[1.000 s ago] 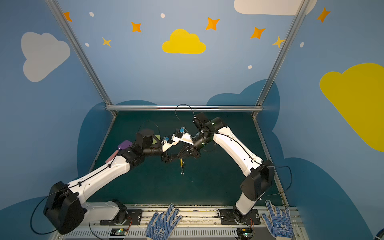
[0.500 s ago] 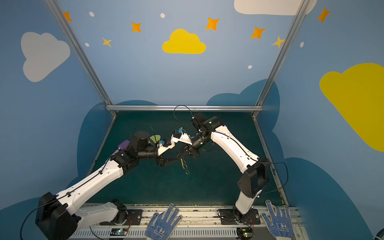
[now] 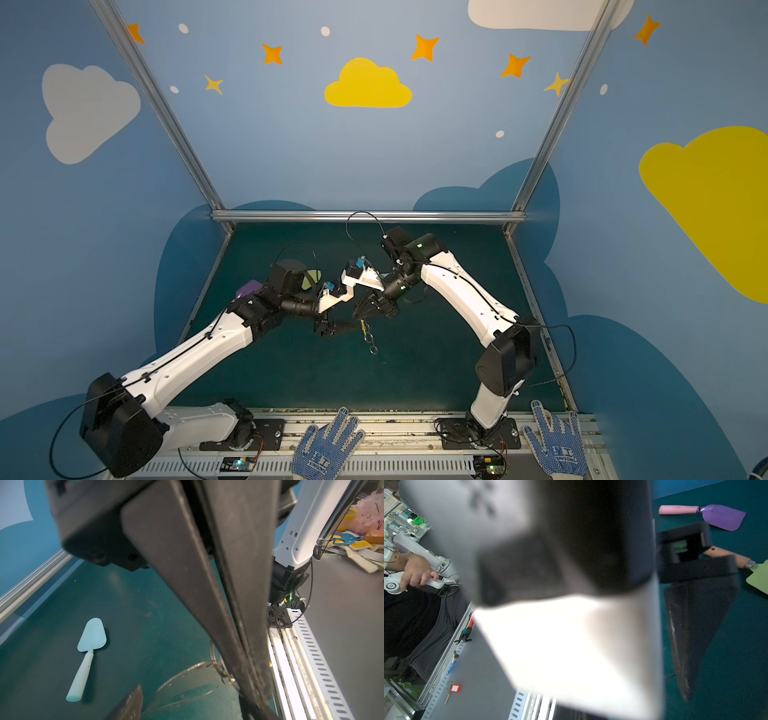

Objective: Put the keys on the keyring

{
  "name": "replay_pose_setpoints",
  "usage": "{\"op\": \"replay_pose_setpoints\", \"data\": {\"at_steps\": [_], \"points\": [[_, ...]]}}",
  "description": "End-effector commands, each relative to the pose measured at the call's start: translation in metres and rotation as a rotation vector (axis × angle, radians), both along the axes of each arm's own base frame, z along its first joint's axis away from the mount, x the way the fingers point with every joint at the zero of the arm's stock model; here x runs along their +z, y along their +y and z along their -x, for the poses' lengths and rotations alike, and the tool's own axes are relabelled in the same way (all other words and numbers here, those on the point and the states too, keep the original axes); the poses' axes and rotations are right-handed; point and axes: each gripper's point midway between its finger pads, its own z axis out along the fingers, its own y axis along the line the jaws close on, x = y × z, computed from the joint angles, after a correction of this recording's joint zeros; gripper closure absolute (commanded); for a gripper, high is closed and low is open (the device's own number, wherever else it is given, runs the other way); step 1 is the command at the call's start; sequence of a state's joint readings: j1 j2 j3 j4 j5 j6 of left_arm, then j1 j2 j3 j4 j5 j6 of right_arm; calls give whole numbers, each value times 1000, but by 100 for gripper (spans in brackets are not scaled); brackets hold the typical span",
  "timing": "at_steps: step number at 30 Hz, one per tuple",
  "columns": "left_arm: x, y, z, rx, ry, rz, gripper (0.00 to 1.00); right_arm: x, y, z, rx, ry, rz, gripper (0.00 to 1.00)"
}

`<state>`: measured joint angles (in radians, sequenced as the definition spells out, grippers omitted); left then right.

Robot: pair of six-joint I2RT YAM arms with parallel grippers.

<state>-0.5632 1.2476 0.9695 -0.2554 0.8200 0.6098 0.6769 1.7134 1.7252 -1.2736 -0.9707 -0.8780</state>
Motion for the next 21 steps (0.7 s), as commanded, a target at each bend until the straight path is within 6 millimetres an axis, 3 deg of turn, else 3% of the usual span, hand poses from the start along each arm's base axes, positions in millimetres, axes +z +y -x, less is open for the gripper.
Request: {"op": "replay_pose_setpoints", "data": {"at_steps": [1,3,11,14,17,21], "points": [[17,-5,0,-19,-15,34,34,-10,0,12,34,11,53,100],[13,-5,-1,-8,-1,27,45,-12,0,10,27,10,63,100],[7,1,-1,32,1,9,66,-20,-2,-2,-23,-36,91,100],[5,2,-4,53,8,6,84,-24,-2,-8,-45,-57,99,100],[0,4,-11,88,3,-14,95,-27,-2,-11,-60,-59,105,100],[-2,7,-16,117,-21,-31,96,-28,-1,-10,-64,-46,110,100]]}}
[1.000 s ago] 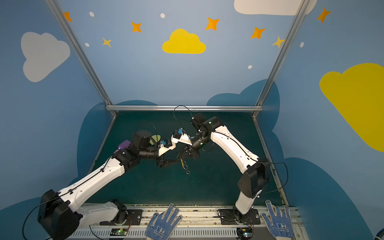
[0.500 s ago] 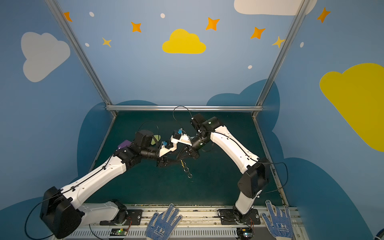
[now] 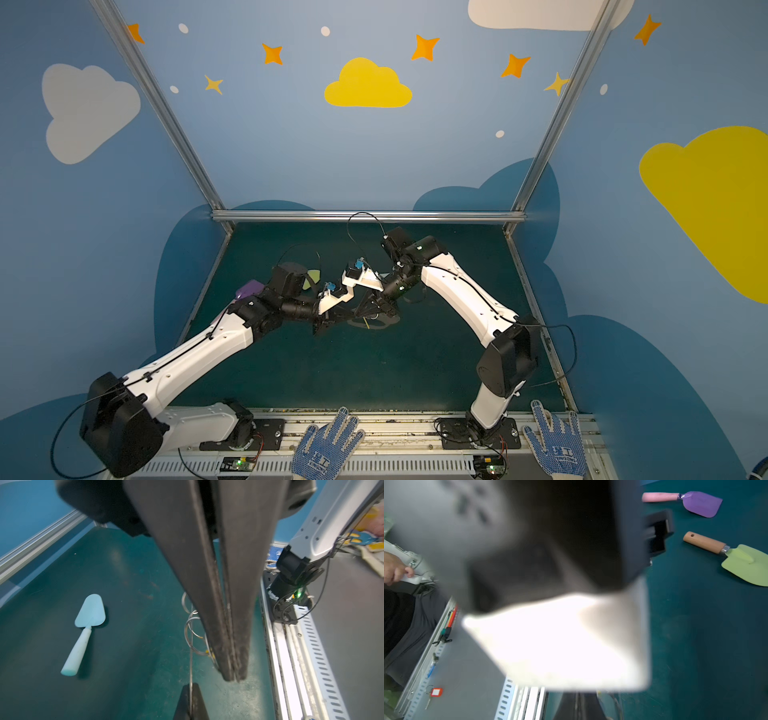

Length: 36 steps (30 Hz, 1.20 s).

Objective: Put the keys on the keyring

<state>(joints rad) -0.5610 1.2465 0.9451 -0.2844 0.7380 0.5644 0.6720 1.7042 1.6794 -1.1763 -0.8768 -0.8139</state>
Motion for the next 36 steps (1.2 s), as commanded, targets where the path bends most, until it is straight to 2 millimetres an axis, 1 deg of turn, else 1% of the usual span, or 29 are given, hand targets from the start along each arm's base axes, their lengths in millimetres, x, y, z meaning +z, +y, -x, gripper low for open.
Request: {"op": "replay_pose_setpoints", "data": {"at_steps": [1,5,8,11,12,13,14,17,21,23,24,25,30,33,34,36], "points": [[18,0,-9,32,-91,20,96,-9,-2,8,4,14,43,100],[18,5,-7,37,-131,0,96,-5,-1,14,18,36,17,100],[18,9,-5,31,-133,-21,96,-7,-2,15,16,48,12,100],[18,11,-6,37,-127,-44,96,-13,-4,10,-18,31,26,78],[18,12,-6,37,-125,-50,96,-13,-5,8,-28,26,23,63],[18,12,-6,41,-124,-50,96,-11,-6,7,-37,21,15,10],[19,12,-7,44,-123,-51,96,-9,-7,5,-53,19,4,7],[20,12,-9,51,-108,-56,96,0,-13,-1,-107,-7,-39,7],[22,13,-11,68,-78,-54,96,13,-26,-11,-211,-30,-92,7],[23,12,-12,77,-66,-46,96,13,-31,-21,-297,-56,-96,7],[25,12,-13,86,-58,-43,96,12,-33,-29,-353,-76,-94,7],[26,12,-13,89,-52,-42,96,12,-34,-32,-389,-86,-101,7],[24,13,-14,101,-45,-46,96,28,-38,-32,-454,-132,-172,7],[24,12,-15,105,-38,-40,96,35,-43,-41,-548,-143,-190,7],[25,12,-14,107,-29,-39,96,34,-44,-47,-594,-143,-195,7],[27,11,-16,118,-20,-35,96,35,-43,-55,-662,-106,-214,7]]}}
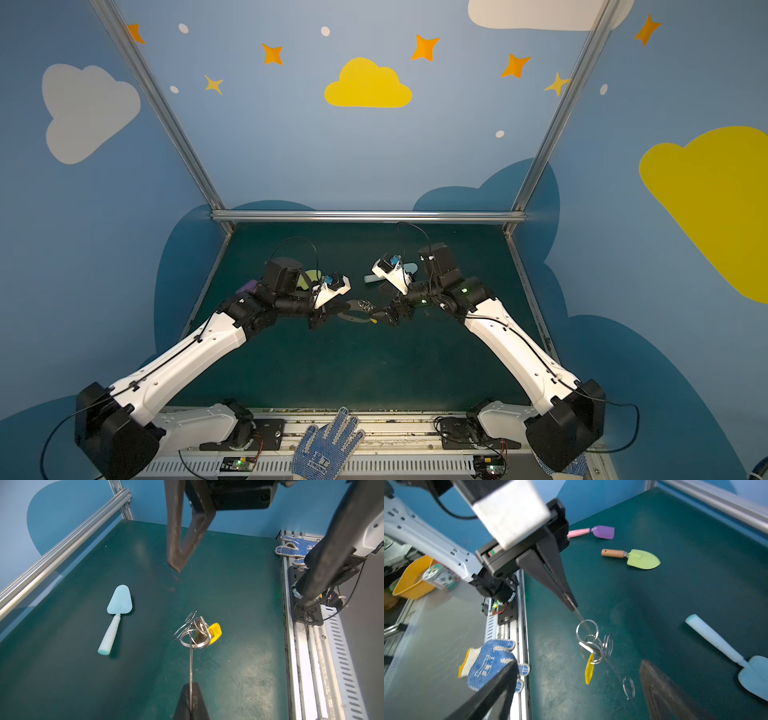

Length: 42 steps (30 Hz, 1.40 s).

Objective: Put the keys on the keyring

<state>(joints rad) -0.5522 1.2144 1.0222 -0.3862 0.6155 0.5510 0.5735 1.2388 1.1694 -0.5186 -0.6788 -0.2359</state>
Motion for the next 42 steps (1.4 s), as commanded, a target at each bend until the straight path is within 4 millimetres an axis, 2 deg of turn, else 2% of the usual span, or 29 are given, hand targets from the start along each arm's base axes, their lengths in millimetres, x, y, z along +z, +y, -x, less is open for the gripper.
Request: {"op": "replay_pose_setpoints", "data": {"at_steps": [1,5,8,10,11,14,16,21,26,29,32,40,42], "points": [[10,-3,-3,12,17,25,96,13,3,-25,-161,21,-85,7],[11,-3,-7,45,30,34,96,-2,-5,-53,-405,192,-148,7],[12,-1,-11,83,44,43,96,3,3,-44,-325,227,-180,7],[13,0,-11,100,50,42,96,2,2,-43,-357,192,-165,8],[12,1,-12,109,53,41,96,1,0,-42,-371,156,-151,11],[13,4,-15,141,59,40,96,1,-11,-41,-437,82,-136,35],[15,6,-17,171,75,46,96,0,-13,-33,-415,56,-112,42],[19,5,-19,199,114,57,96,-20,-11,-23,-410,-13,-5,54],[20,5,-20,209,127,67,96,-27,8,-12,-378,-101,39,50],[24,4,-18,207,125,78,96,-26,17,-12,-380,-183,69,40],[26,4,-16,202,126,84,96,-24,26,-11,-380,-257,86,45],[30,2,-12,195,123,104,96,-37,34,-22,-424,-391,234,52],[32,2,-11,189,123,109,96,-39,33,-26,-444,-413,253,58]]}}
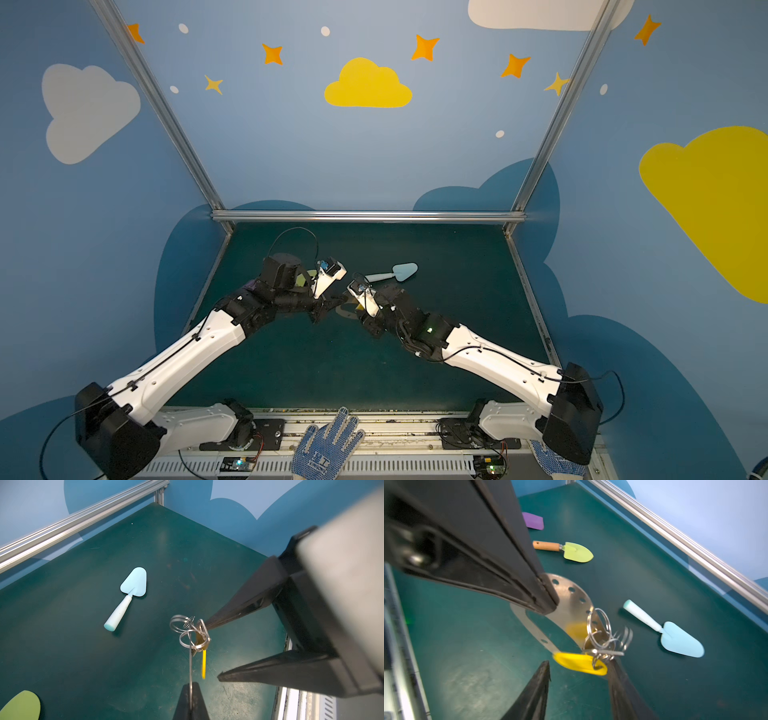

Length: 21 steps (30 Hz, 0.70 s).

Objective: Put the keys on the keyring

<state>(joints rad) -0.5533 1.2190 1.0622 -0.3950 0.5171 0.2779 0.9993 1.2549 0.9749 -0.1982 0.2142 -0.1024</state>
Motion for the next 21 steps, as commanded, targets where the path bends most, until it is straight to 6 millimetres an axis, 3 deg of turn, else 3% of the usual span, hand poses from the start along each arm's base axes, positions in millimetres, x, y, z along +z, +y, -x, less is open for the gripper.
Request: {"op": "replay_pose_setpoints", "data": {"at_steps": [1,17,19,21], "points": [[24,-5,6,-29,-45,58,96,16,-4,-16,-74,-99,28,61],[23,-2,12,-40,-51,37,96,40,-22,-13,-123,-158,-47,76],[24,-2,12,-43,-54,35,96,39,-28,-11,-123,-160,-41,81],[26,-2,13,-47,-59,35,96,36,-32,-9,-110,-157,-32,94]]}}
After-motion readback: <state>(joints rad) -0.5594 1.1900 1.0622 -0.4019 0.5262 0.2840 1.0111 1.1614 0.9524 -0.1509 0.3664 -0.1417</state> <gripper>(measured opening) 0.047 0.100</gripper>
